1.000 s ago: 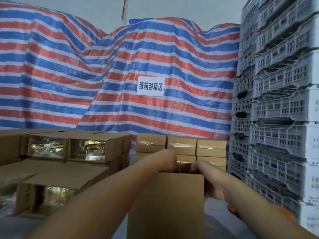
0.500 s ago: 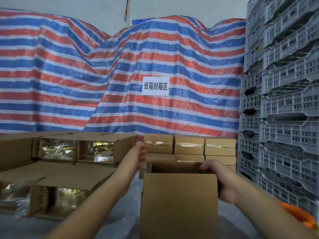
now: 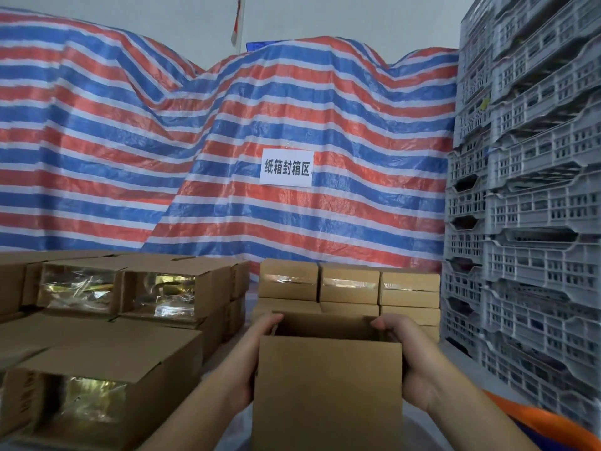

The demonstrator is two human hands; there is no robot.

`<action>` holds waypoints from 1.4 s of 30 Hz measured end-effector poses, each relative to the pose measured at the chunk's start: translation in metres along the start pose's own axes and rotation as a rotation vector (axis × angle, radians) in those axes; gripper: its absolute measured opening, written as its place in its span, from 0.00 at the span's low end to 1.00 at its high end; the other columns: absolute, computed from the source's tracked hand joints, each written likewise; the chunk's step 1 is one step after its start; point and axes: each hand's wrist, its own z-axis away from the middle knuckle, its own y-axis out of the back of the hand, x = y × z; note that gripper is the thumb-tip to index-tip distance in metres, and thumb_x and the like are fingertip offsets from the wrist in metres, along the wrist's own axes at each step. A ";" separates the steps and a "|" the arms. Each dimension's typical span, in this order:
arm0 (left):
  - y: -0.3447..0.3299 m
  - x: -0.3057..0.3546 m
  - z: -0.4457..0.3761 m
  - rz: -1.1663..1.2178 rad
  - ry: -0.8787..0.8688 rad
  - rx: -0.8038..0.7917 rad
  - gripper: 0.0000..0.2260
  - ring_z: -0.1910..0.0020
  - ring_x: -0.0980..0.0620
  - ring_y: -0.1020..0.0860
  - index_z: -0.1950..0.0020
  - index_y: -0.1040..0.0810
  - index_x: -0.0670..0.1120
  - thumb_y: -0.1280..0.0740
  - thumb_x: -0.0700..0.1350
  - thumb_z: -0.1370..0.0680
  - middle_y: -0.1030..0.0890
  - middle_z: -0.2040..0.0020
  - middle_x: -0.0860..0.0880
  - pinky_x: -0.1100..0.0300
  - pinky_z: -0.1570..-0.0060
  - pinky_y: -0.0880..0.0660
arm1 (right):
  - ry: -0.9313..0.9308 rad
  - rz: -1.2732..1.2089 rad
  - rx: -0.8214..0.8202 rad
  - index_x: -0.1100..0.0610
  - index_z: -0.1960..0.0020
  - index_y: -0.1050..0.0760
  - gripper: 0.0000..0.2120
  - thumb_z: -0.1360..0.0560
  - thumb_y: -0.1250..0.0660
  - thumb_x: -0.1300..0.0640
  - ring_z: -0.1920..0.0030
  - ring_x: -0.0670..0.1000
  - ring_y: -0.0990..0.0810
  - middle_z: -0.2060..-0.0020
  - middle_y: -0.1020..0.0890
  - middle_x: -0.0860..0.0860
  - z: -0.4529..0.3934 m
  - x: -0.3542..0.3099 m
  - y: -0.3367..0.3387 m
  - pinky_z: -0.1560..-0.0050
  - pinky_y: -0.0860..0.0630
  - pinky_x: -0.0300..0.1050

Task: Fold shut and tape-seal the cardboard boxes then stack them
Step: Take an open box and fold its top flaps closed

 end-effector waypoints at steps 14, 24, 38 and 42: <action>0.011 -0.015 -0.033 0.054 -0.185 -0.041 0.27 0.51 0.47 0.15 0.52 0.13 0.51 0.43 0.70 0.25 0.15 0.48 0.43 0.53 0.54 0.25 | 0.068 -0.221 -0.035 0.60 0.69 0.15 0.35 0.28 0.39 0.29 0.71 0.57 0.16 0.69 0.16 0.59 -0.046 0.037 0.015 0.60 0.25 0.49; 0.012 -0.025 -0.025 0.077 -0.179 0.013 0.28 0.57 0.47 0.14 0.59 0.13 0.51 0.45 0.67 0.22 0.14 0.53 0.42 0.54 0.58 0.24 | 0.100 -0.183 0.015 0.60 0.67 0.16 0.38 0.28 0.43 0.27 0.70 0.56 0.17 0.69 0.17 0.57 -0.040 0.054 0.015 0.64 0.23 0.47; 0.008 -0.017 -0.010 -0.124 -0.075 -0.025 0.13 0.68 0.49 0.18 0.55 0.19 0.41 0.38 0.47 0.19 0.18 0.65 0.44 0.57 0.66 0.25 | 0.113 -0.189 0.082 0.61 0.68 0.15 0.36 0.22 0.44 0.33 0.71 0.56 0.17 0.68 0.17 0.58 -0.040 0.051 0.013 0.62 0.24 0.49; 0.009 -0.019 -0.011 -0.109 -0.054 -0.044 0.12 0.69 0.50 0.18 0.53 0.20 0.42 0.37 0.49 0.20 0.18 0.67 0.46 0.61 0.70 0.24 | 0.134 -0.195 0.079 0.59 0.69 0.15 0.35 0.22 0.45 0.34 0.71 0.55 0.17 0.69 0.17 0.57 -0.042 0.053 0.015 0.62 0.25 0.48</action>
